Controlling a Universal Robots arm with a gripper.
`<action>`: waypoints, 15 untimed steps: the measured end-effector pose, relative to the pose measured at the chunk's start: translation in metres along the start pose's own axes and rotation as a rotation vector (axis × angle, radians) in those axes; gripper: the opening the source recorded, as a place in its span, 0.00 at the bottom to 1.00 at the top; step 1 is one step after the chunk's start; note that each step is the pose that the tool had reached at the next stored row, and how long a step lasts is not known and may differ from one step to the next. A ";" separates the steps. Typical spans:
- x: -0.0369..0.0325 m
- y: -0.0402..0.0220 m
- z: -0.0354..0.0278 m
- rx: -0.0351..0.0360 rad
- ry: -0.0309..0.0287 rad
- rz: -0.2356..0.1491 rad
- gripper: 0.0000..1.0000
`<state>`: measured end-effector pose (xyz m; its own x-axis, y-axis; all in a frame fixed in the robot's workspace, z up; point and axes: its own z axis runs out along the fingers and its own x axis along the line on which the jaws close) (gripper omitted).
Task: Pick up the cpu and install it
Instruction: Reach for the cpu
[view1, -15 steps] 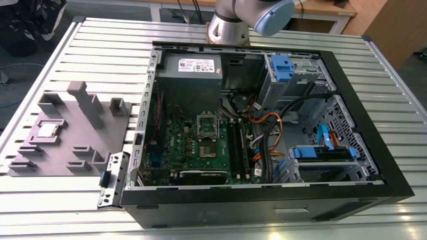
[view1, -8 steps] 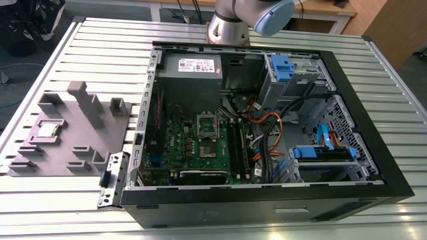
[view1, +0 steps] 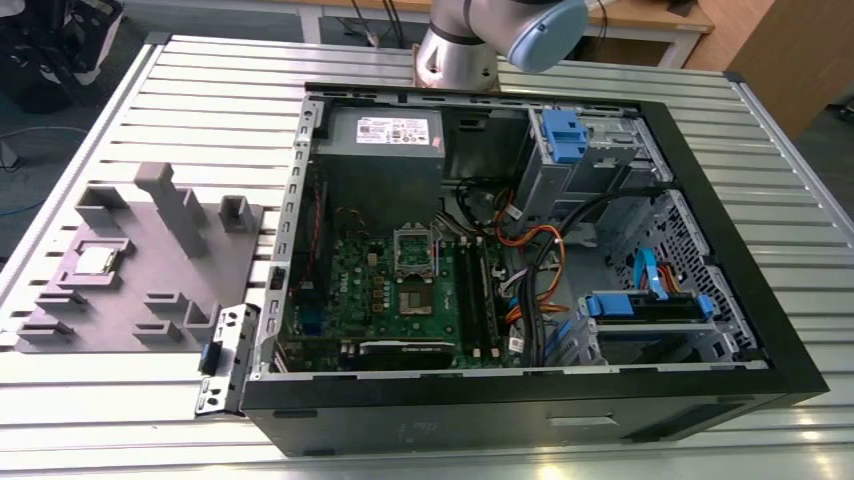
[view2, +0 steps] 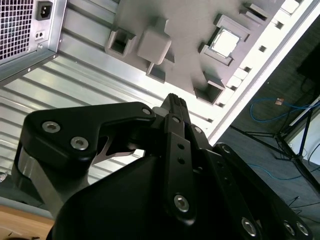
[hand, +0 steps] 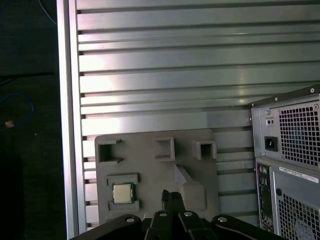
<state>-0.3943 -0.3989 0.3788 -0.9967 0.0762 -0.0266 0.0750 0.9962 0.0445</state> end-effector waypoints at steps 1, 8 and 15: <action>0.0026 -0.0003 0.0014 0.0000 0.0001 0.000 0.11; 0.0065 -0.0007 0.0036 0.0000 0.0001 0.000 0.11; 0.0104 -0.0010 0.0057 0.0000 0.0000 0.000 0.11</action>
<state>-0.4046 -0.3989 0.3727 -0.9967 0.0762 -0.0266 0.0750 0.9962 0.0445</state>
